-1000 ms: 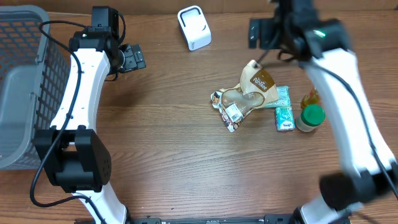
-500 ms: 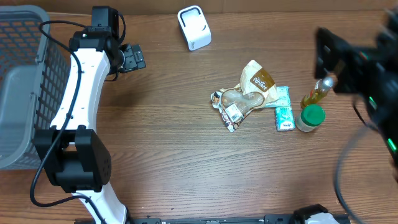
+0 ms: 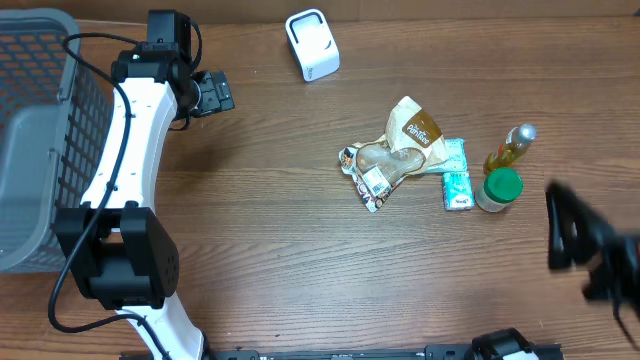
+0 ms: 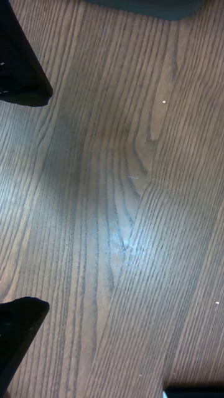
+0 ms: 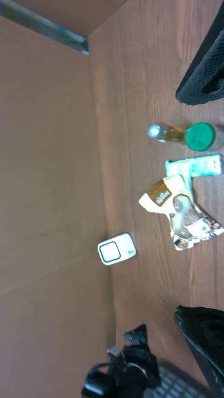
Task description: Scan the item barcode
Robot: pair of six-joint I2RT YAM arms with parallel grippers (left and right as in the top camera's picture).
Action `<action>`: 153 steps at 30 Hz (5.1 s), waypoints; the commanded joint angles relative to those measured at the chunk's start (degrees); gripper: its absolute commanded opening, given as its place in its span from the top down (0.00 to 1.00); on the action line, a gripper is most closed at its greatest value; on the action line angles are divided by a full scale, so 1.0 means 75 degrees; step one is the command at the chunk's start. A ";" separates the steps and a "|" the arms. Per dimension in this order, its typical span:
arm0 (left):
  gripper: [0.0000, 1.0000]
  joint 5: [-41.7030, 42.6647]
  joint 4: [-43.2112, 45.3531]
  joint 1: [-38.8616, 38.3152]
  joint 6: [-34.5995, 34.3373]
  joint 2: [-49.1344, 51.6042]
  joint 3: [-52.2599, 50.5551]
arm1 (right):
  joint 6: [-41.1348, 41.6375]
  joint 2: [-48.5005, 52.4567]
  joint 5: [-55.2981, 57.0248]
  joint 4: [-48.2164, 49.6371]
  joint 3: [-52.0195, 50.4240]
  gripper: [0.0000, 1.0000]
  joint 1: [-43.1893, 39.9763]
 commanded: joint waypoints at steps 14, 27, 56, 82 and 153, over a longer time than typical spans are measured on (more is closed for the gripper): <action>0.00 -0.0099 -0.0003 -0.0015 -0.0038 -0.0035 0.0099 | 0.0029 -0.4290 -0.0143 0.1072 -0.4395 0.00 -0.0029; 0.00 -0.0099 0.0000 -0.0015 -0.0038 -0.0035 0.0099 | -0.0006 -0.6371 -0.0143 0.6097 -0.8087 0.00 -0.0047; 0.01 -0.0099 0.0000 -0.0015 -0.0038 -0.0035 0.0099 | 0.0058 -0.6394 -0.1504 1.2383 -1.4423 0.00 -0.0332; 0.00 -0.0099 -0.0003 -0.0015 -0.0038 -0.0035 0.0099 | 0.0026 -0.6391 -0.1209 1.0488 -1.4423 0.00 -0.0335; 0.01 0.0277 0.6181 -0.0009 0.1113 -1.4799 -0.9171 | 0.0026 -0.6391 -0.1207 1.0488 -1.4423 0.00 -0.0335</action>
